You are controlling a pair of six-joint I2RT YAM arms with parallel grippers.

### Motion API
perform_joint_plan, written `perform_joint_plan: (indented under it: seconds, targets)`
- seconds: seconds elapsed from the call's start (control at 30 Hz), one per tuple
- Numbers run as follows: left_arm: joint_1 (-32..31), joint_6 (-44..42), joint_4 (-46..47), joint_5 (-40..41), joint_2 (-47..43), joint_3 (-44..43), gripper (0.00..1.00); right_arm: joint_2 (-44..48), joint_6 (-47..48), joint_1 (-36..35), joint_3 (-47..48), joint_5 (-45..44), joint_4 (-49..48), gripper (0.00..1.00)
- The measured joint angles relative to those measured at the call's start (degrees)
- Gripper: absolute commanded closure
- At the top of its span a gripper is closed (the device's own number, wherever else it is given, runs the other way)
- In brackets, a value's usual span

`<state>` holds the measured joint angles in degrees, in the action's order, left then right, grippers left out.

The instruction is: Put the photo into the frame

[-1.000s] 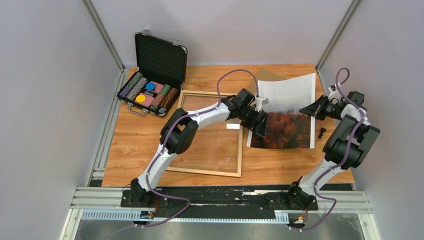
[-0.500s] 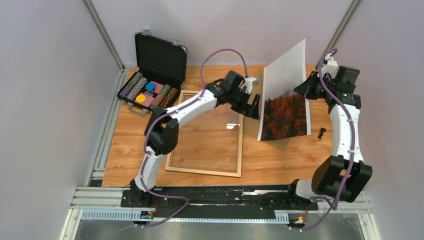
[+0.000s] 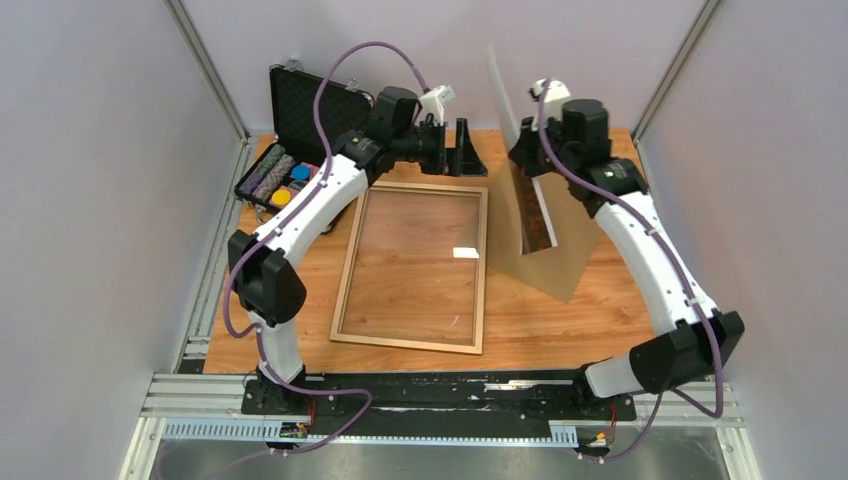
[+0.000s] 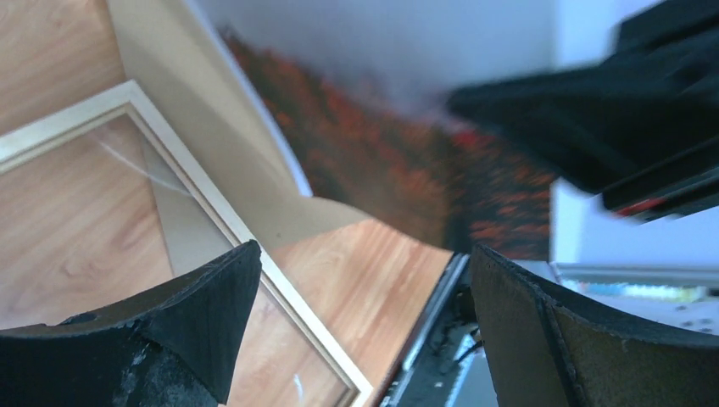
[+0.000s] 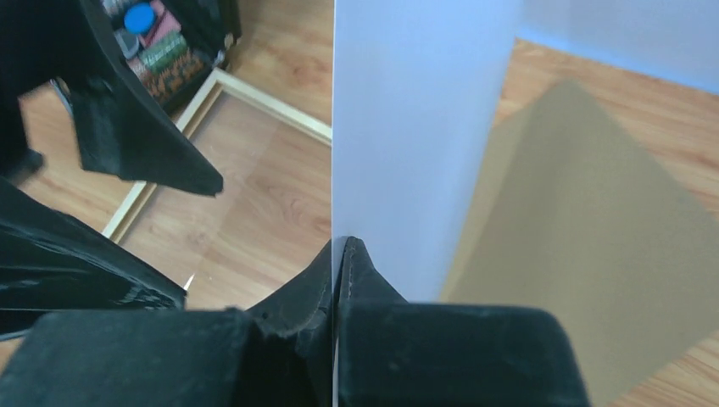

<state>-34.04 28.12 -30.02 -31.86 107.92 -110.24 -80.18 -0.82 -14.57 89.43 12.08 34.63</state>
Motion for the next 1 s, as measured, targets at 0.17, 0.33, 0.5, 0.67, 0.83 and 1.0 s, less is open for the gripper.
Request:
perform_joint_plan:
  seconds: [0.17, 0.33, 0.5, 0.67, 0.83, 1.0]
  targets:
    - [6.91, 9.55, 3.78, -2.91, -3.39, 7.08, 0.00, -8.41, 0.07, -8.09, -0.04, -6.73, -0.13, 1.00]
    - [13.57, 17.92, 7.56, -3.87, -6.49, 19.28, 0.00, -17.33, -0.94, -12.28, -0.07, -8.74, -0.13, 1.00]
    - [17.77, 22.75, 9.35, -3.78, -8.20, 27.74, 0.00, -22.38, -2.82, -15.74, -0.07, -8.66, 0.15, 1.00]
    - [19.15, 25.44, 11.23, -3.82, -9.07, 30.32, 0.00, -25.90, -4.48, -19.96, 1.51, -8.63, 0.55, 1.00]
    - [19.17, 27.67, 13.94, -3.74, -9.22, 32.52, 0.00, -30.14, -5.68, -22.64, 4.66, -8.61, 1.16, 1.00]
    - [19.19, 29.86, 16.96, -3.89, -7.32, 33.05, 0.00, -31.74, -6.69, -23.02, 5.84, -8.76, 2.08, 1.00]
